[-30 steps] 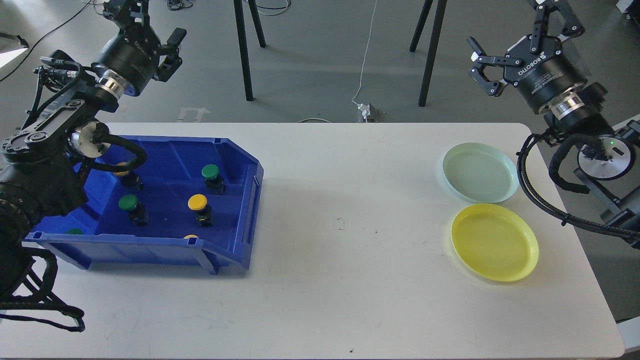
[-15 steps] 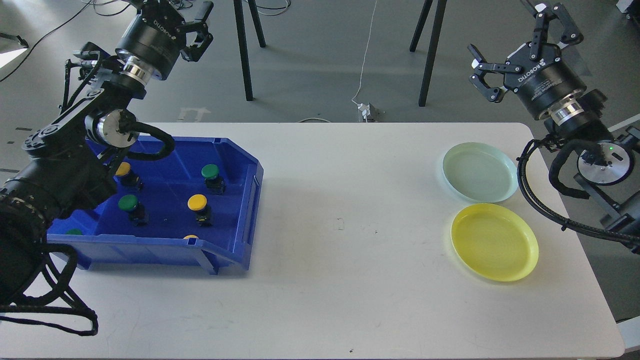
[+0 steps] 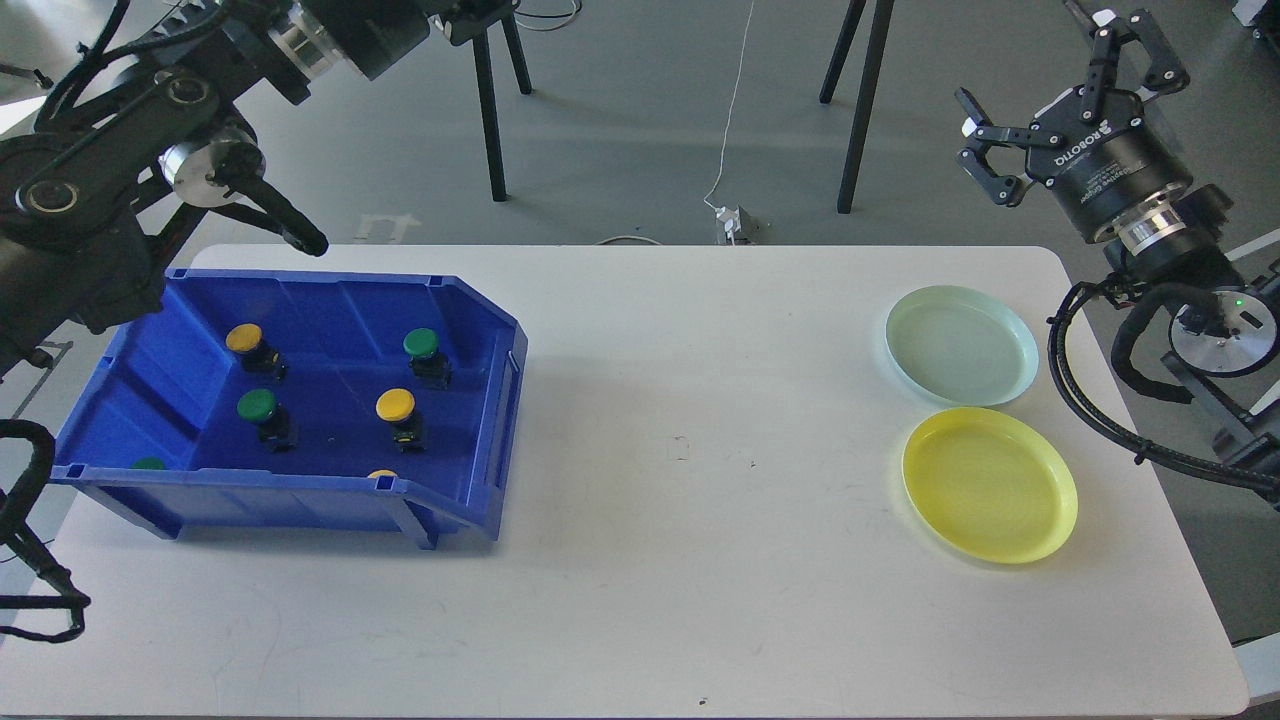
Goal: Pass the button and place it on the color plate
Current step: 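Move the left gripper over the blue bin toward the buttons, then lower the left gripper into the bin and grasp a yellow-capped button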
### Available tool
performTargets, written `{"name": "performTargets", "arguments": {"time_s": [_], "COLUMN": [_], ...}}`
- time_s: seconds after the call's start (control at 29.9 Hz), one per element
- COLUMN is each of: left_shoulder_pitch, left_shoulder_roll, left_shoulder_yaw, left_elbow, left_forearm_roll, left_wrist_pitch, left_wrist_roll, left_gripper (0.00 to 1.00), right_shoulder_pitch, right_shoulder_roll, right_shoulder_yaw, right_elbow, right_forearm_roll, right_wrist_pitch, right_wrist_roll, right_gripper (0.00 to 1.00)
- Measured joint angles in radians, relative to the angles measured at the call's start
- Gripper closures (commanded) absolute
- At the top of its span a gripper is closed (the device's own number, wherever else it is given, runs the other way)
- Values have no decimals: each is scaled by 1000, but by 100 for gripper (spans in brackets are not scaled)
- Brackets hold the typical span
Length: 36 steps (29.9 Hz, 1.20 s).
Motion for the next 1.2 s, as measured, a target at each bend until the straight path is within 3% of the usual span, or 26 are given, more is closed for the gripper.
{"name": "performTargets", "arguments": {"time_s": [0.2, 0.33, 0.5, 0.64, 0.77, 1.2], "left_shoulder_pitch": [-174, -266, -294, -283, -226, -96], "left_shoulder_roll": [177, 253, 299, 295, 241, 189], "left_shoulder_yaw": [338, 543, 621, 673, 698, 714], "left_elbow": [-295, -353, -335, -239, -164, -145], "left_forearm_roll": [327, 519, 825, 986, 1057, 1142], "left_wrist_pitch": [0, 0, 0, 0, 0, 0], "left_wrist_roll": [0, 0, 0, 0, 0, 0], "left_gripper": [0, 0, 0, 0, 0, 1], "right_shoulder_pitch": [-5, -8, -14, -17, -21, -49], "right_shoulder_roll": [-9, -12, -12, -10, -10, -39], "right_shoulder_yaw": [6, 8, 8, 8, 8, 11], "right_elbow": [-1, -1, -1, -6, -13, -24], "right_forearm_roll": [0, 0, 0, 0, 0, 0], "right_wrist_pitch": [0, 0, 0, 0, 0, 0], "right_wrist_roll": [0, 0, 0, 0, 0, 6], "right_gripper": [1, 1, 1, 1, 1, 1]}}
